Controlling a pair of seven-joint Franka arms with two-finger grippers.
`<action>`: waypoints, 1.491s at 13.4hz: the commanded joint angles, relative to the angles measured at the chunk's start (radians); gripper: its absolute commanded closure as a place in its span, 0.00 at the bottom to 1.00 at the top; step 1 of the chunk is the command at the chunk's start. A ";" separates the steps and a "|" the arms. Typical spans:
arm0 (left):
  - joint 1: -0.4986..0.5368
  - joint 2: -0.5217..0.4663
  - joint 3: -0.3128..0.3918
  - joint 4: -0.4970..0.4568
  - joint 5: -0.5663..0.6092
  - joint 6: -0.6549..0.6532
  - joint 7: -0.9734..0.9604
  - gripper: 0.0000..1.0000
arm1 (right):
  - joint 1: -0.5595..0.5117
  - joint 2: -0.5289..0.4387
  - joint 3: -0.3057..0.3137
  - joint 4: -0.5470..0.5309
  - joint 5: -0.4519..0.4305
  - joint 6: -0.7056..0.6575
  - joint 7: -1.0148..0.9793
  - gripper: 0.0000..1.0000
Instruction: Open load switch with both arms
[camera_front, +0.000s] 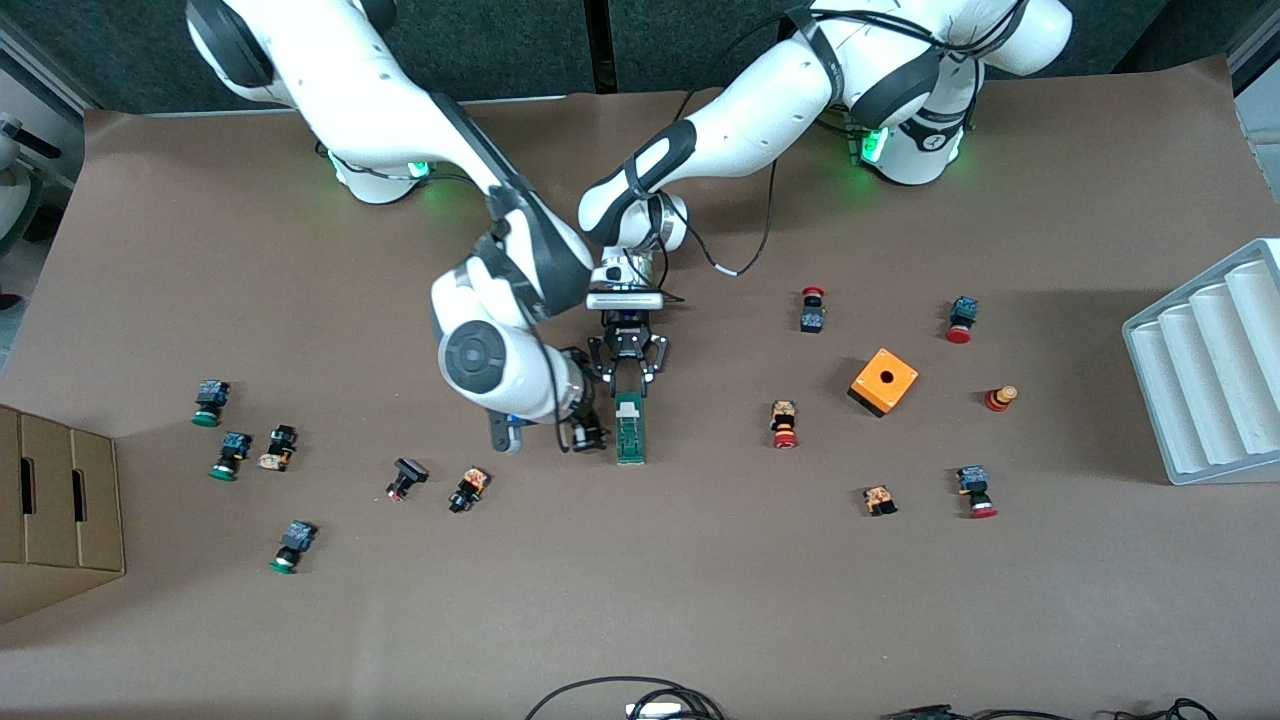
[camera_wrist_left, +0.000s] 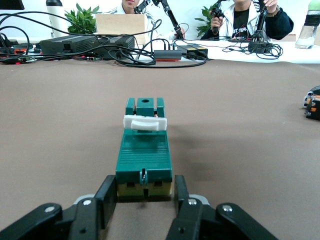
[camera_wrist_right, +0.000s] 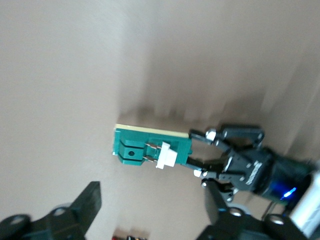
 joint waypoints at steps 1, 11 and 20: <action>-0.020 0.012 0.008 0.008 0.008 -0.006 -0.015 0.45 | -0.073 -0.104 0.009 -0.030 -0.026 -0.118 -0.235 0.00; -0.019 -0.014 0.002 0.009 -0.015 0.008 -0.009 0.00 | -0.325 -0.430 -0.005 -0.240 -0.162 -0.300 -1.044 0.00; 0.003 -0.109 -0.029 0.008 -0.290 0.086 0.460 0.00 | -0.400 -0.606 -0.146 -0.242 -0.287 -0.404 -1.658 0.00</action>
